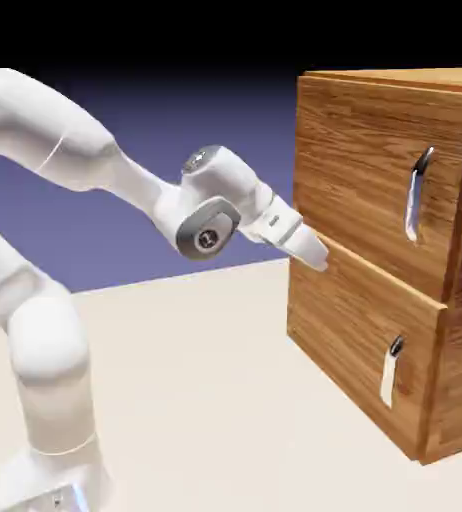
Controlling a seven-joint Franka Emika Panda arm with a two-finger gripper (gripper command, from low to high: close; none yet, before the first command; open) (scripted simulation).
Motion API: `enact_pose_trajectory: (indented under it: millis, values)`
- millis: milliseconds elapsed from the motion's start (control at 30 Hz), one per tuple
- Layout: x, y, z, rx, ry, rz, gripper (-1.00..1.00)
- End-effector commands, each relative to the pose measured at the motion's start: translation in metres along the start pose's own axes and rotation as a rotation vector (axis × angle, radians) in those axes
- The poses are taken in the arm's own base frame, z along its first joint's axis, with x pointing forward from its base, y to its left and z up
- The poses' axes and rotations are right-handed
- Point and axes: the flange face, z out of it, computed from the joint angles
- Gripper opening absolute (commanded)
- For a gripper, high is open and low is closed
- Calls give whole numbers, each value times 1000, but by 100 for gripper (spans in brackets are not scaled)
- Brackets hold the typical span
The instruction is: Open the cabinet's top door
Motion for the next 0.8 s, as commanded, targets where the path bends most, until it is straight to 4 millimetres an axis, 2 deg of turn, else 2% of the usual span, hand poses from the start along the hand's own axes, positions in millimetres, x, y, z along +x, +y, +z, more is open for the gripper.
enact_pose_trajectory:
  millis: [0,367,767]
  values:
    - [3,-4,-4,8,9,-52,100]
    - [26,-36,-44,62,144,-612,100]
    - [49,-42,-77,26,331,-1181,100]
